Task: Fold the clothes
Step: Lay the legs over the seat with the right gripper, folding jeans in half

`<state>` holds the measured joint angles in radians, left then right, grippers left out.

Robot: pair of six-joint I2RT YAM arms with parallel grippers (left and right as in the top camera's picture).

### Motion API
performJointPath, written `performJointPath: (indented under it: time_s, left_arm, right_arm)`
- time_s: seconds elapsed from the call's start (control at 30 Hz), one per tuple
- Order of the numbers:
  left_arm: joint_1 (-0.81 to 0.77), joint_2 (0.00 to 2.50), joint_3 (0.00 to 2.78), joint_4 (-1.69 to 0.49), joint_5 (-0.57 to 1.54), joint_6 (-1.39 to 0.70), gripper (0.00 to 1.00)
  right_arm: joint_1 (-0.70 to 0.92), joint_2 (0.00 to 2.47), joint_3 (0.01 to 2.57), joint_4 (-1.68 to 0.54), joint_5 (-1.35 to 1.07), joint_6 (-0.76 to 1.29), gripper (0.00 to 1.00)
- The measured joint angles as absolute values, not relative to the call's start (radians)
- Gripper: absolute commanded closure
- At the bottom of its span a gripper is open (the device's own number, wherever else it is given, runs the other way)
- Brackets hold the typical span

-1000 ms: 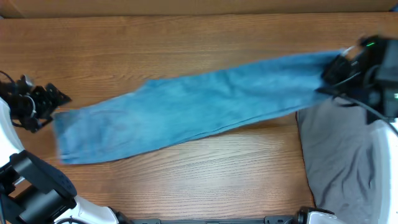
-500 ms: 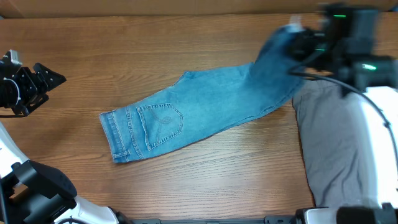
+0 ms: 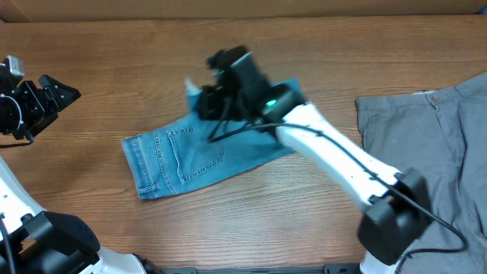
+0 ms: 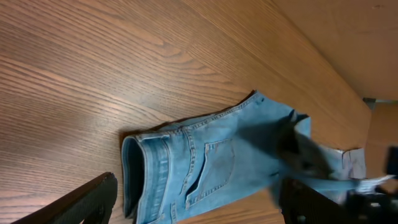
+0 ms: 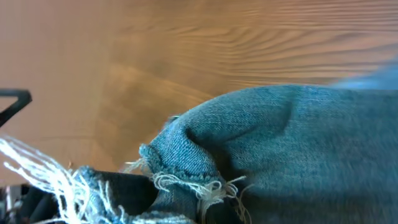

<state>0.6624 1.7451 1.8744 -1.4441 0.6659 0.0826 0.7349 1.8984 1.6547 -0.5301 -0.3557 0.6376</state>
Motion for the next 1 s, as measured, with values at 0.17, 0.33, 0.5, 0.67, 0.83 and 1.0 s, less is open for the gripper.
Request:
performJointPath:
  time_s: [0.17, 0.33, 0.5, 0.67, 0.83, 1.0]
  left_arm:
    - [0.638, 1.745, 1.875, -1.444, 0.659, 0.083, 0.13]
    - [0.618, 1.745, 1.875, -1.443, 0.65, 0.086, 0.13]
    - [0.615, 1.745, 1.875, -1.442, 0.642, 0.086, 0.11]
    - [0.615, 1.745, 1.875, -1.441, 0.622, 0.086, 0.1]
    - [0.613, 1.745, 1.875, -1.445, 0.616, 0.086, 0.1]
    - [0.569, 1.745, 1.875, -1.467, 0.608, 0.098, 0.17]
  right_arm:
    - [0.818, 1.958, 1.655, -0.4, -0.342, 0.655, 0.96]
    - [0.868, 2.009, 1.655, -0.386, -0.353, 0.661, 0.87]
    - [0.893, 2.025, 1.655, -0.39, -0.395, 0.665, 0.3]
    - [0.905, 2.025, 1.655, -0.442, -0.427, 0.65, 0.25]
    - [0.851, 2.007, 1.655, -0.519, -0.45, 0.591, 0.15]
    - [0.704, 1.906, 1.655, -0.721, -0.405, 0.545, 0.28]
